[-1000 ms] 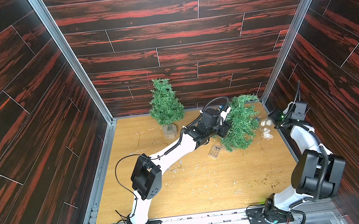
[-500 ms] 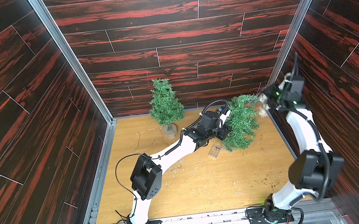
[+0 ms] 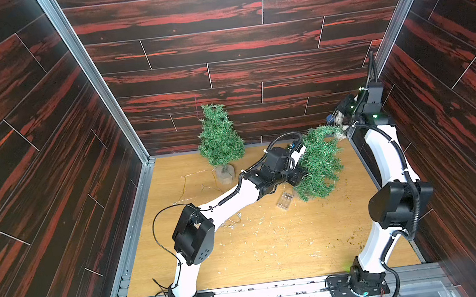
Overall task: Remove string lights from the small christmas tree
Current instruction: Remove the light string from the Christmas tree.
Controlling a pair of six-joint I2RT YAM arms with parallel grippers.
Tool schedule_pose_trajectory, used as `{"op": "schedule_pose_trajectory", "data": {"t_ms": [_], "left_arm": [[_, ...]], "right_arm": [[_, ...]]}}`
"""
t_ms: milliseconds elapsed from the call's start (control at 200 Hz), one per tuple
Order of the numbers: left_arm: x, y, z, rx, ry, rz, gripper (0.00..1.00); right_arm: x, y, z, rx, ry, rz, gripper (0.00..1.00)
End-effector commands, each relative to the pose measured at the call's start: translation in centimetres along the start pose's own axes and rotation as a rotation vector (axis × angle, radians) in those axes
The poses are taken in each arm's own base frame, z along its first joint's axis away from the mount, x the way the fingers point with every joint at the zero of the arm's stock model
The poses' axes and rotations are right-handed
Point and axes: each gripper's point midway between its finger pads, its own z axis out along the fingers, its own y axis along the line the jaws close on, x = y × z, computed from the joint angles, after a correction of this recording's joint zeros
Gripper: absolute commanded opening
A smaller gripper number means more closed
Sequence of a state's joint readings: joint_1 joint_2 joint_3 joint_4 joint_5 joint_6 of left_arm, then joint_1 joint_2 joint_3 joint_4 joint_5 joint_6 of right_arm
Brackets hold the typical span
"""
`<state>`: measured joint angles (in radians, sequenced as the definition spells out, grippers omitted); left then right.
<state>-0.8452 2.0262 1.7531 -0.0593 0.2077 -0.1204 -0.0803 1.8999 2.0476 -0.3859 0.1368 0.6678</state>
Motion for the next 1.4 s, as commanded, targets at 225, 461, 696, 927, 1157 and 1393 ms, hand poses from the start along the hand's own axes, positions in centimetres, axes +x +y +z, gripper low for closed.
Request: {"op": "schedule_pose_trajectory", "data": {"t_ms": [225,461,696,927,1157,1393], "left_arm": [[-1.8,-0.6,-1.7,0.018,-0.033,0.010,0.40],[-1.6,-0.5,-1.7,0.011,-0.026,0.006,0.40],[-1.1,-0.5,-1.9,0.014,-0.013,0.002,0.39],[-0.5,-0.7,-1.7,0.030,0.001,-0.011,0.39],[-0.2,-0.7,-1.5,0.033,0.003,-0.008,0.39],[-1.6,-0.5,-3.0,-0.004,-0.014,0.055,0.44]], "right_arm": [[1.5,-5.0,1.3,0.183,-0.041,-0.124,0.00],[1.2,-3.5,1.9,0.147,-0.078,-0.096,0.00],[1.2,0.6,3.2,0.028,-0.126,-0.062,0.00],[-1.6,3.7,5.4,0.038,-0.226,-0.116,0.00],[-3.0,6.8,5.6,-0.078,-0.240,-0.121,0.00],[1.1,12.6,4.9,-0.466,-0.036,-0.073,0.00]]}}
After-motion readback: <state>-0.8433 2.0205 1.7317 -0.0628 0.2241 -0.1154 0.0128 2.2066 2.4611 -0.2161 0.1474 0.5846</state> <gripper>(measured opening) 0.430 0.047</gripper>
